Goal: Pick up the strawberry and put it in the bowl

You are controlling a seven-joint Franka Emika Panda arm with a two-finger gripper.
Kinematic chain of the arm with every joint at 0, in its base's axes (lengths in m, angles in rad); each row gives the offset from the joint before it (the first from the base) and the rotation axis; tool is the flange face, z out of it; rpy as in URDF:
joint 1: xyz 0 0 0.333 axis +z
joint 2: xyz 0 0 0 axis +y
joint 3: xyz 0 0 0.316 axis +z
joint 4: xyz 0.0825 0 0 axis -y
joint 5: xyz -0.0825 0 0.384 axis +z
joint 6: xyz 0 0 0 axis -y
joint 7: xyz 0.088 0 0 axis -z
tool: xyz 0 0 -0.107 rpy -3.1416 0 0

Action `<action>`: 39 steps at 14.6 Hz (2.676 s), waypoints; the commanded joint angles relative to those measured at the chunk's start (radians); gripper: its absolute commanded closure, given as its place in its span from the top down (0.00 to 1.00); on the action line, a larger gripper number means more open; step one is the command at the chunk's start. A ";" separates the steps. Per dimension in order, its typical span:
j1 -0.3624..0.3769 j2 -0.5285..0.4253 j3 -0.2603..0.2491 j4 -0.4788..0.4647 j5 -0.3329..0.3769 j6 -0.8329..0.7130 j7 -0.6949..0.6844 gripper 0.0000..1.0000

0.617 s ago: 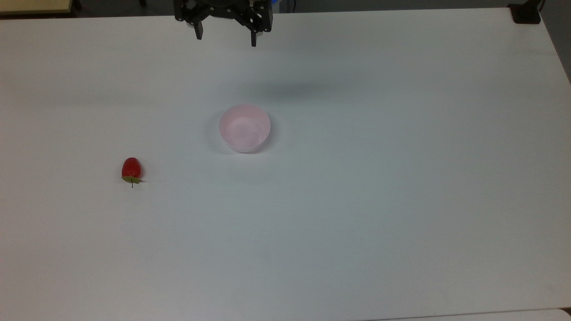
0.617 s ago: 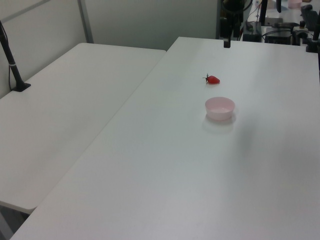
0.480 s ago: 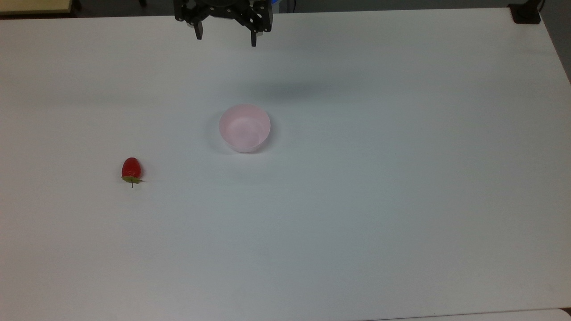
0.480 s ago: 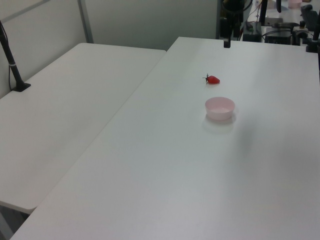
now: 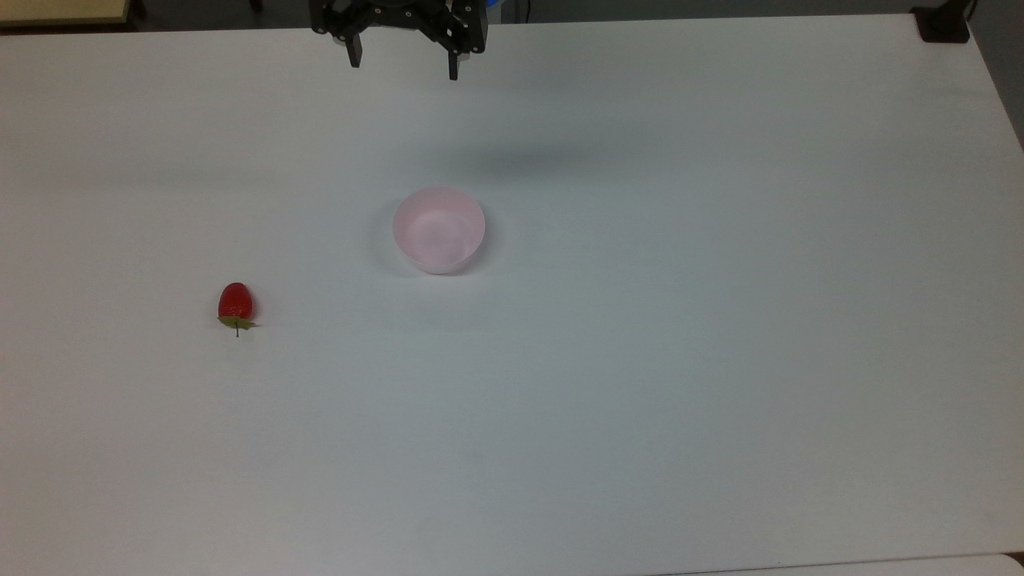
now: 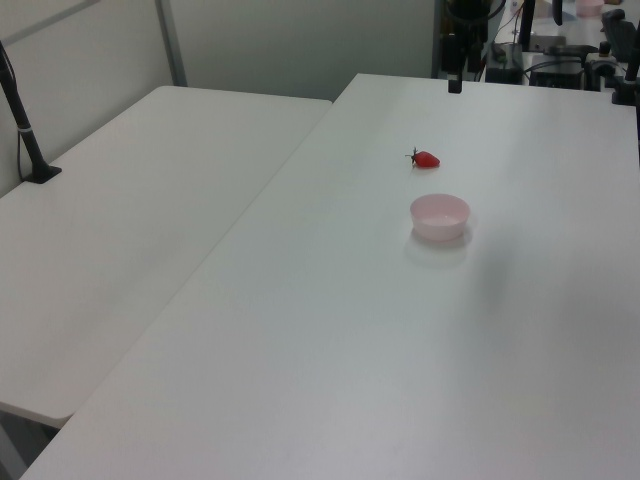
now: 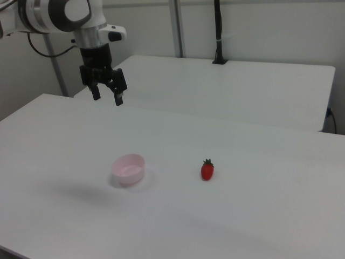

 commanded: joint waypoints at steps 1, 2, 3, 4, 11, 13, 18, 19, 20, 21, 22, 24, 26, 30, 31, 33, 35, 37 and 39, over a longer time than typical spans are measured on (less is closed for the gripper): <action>-0.005 -0.018 -0.009 -0.017 -0.001 -0.002 -0.016 1.00; -0.005 -0.015 -0.009 -0.017 -0.001 0.008 -0.016 1.00; -0.007 -0.012 -0.009 -0.019 0.000 0.036 -0.018 1.00; -0.010 -0.002 -0.011 -0.017 -0.001 0.050 -0.021 1.00; -0.125 0.134 -0.009 -0.011 -0.001 0.180 -0.304 1.00; -0.166 0.186 -0.011 -0.008 -0.003 0.232 -0.375 1.00; -0.287 0.375 -0.009 -0.008 -0.003 0.494 -0.394 1.00; -0.295 0.399 -0.007 -0.008 -0.004 0.537 -0.395 0.99; -0.295 0.421 -0.007 -0.008 -0.009 0.582 -0.395 0.96; -0.307 0.444 -0.007 -0.008 -0.009 0.631 -0.394 0.95; -0.314 0.458 -0.007 -0.008 -0.007 0.656 -0.394 0.95; -0.315 0.502 -0.006 -0.008 -0.007 0.720 -0.384 0.89; -0.315 0.521 -0.001 -0.010 -0.006 0.742 -0.383 0.69; -0.315 0.512 -0.001 -0.016 -0.006 0.739 -0.389 0.43; -0.314 0.492 0.002 -0.017 -0.004 0.724 -0.387 0.37; -0.309 0.433 0.008 -0.022 -0.004 0.615 -0.392 0.37; -0.300 0.377 0.041 -0.035 -0.007 0.532 -0.398 0.37; -0.265 0.280 0.080 -0.118 -0.007 0.471 -0.398 0.37; -0.246 0.231 0.124 -0.187 -0.009 0.457 -0.387 0.37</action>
